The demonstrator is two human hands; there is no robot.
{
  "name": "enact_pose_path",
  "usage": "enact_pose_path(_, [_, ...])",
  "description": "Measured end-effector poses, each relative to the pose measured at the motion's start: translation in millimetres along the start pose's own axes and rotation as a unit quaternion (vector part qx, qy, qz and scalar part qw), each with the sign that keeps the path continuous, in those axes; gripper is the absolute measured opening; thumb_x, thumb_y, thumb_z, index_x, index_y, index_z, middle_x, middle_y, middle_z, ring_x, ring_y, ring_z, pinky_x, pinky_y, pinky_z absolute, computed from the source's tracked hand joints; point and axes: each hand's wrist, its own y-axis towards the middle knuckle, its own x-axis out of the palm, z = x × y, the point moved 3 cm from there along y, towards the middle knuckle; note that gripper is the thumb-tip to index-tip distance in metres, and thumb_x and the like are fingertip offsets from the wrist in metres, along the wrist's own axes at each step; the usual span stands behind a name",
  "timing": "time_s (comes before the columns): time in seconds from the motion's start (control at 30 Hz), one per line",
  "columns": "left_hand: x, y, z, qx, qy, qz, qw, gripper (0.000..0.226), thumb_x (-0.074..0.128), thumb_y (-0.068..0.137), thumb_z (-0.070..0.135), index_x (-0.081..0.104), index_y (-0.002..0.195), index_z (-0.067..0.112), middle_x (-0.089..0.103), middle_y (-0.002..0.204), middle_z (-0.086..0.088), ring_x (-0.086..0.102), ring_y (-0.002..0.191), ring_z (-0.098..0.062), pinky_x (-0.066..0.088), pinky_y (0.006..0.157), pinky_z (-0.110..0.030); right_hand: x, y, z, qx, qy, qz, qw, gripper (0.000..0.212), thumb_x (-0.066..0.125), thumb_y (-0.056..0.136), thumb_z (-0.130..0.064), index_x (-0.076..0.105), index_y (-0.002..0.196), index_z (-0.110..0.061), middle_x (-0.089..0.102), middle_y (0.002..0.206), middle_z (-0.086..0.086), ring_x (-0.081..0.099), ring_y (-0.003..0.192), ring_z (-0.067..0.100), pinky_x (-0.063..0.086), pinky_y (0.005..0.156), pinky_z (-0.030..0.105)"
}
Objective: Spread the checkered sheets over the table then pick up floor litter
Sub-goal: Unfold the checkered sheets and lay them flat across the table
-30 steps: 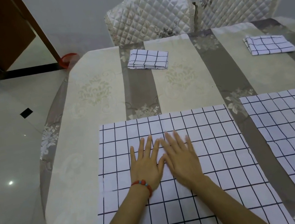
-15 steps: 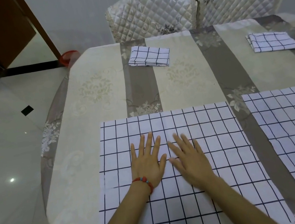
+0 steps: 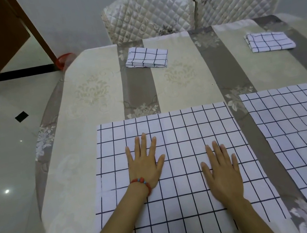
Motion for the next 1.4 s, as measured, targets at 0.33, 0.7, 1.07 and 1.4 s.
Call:
enact_pose_path(0.33, [15, -65, 16, 0.031, -0.008, -0.033, 0.999, 0.068, -0.008, 0.078, 0.068, -0.029, 0.133, 0.034, -0.029, 0.149, 0.006, -0.031, 0.137, -0.021, -0.031, 0.108, -0.038, -1, 1, 0, -0.002, -0.018, 0.002, 1.000, 0.055, 0.023, 0.097, -0.043, -0.002, 0.145, -0.032, -0.014, 0.151, -0.014, -0.017, 0.140, 0.004, -0.012, 0.117, 0.033])
enact_pose_path(0.7, [8, -27, 45, 0.092, 0.001, -0.035, 0.995, 0.066, 0.007, 0.088, 0.061, -0.021, 0.137, 0.028, -0.021, 0.154, 0.001, -0.027, 0.137, -0.019, -0.021, 0.109, -0.044, 1, 2, 0, -0.001, -0.020, 0.013, 1.000, 0.055, 0.022, 0.097, -0.044, -0.002, 0.145, -0.033, -0.013, 0.151, -0.013, -0.017, 0.139, 0.004, -0.011, 0.117, 0.034])
enact_pose_path(1.07, [-19, 26, -41, -0.130, -0.015, 0.043, 0.990, 0.064, 0.019, 0.094, 0.050, -0.001, 0.146, 0.018, -0.010, 0.157, -0.008, -0.012, 0.144, -0.025, -0.009, 0.116, -0.051, 4, 3, 2, -0.010, -0.007, 0.026, 1.000, 0.055, 0.024, 0.097, -0.043, -0.001, 0.145, -0.032, -0.012, 0.151, -0.013, -0.015, 0.139, 0.004, -0.012, 0.117, 0.033])
enact_pose_path(1.4, [5, -84, -51, -0.070, -0.008, -0.005, 0.997, 0.082, -0.021, 0.069, 0.072, -0.022, 0.138, 0.029, -0.028, 0.147, 0.004, -0.024, 0.139, -0.015, -0.014, 0.116, -0.040, 1, 3, 3, -0.013, -0.012, 0.017, 1.000, 0.055, 0.024, 0.097, -0.042, 0.007, 0.148, -0.026, 0.002, 0.159, -0.003, -0.004, 0.146, 0.013, -0.009, 0.117, 0.037])
